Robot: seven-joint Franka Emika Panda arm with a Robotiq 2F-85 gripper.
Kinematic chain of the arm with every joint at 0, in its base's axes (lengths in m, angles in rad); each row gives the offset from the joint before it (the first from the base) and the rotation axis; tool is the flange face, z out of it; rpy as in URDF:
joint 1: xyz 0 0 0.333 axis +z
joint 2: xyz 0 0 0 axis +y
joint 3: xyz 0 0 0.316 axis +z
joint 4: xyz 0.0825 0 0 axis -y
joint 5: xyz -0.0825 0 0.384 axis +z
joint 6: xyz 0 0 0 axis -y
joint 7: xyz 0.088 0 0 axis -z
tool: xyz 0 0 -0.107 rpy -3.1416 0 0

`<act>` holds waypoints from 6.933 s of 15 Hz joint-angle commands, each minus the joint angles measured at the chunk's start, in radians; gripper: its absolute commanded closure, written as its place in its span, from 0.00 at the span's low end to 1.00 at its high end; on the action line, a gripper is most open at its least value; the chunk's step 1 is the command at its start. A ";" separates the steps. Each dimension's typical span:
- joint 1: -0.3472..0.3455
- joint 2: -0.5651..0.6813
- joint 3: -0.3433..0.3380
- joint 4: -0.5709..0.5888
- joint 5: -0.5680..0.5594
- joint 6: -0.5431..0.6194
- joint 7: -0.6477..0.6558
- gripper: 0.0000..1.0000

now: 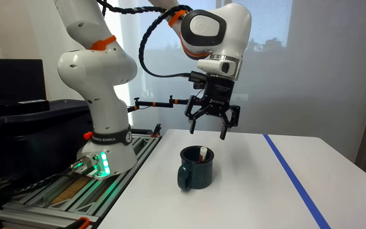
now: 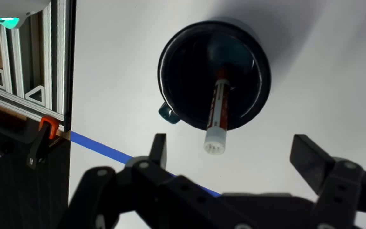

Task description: Take the marker out of the cup

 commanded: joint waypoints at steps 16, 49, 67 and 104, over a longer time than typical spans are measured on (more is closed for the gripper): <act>-0.001 0.105 -0.048 0.001 -0.099 0.047 0.052 0.00; -0.023 -0.130 -0.270 -0.005 0.252 -0.035 -0.343 0.95; -0.070 -0.060 -0.287 -0.015 0.554 0.271 -0.546 0.95; 0.176 0.468 -0.428 0.070 0.015 0.616 -0.355 0.39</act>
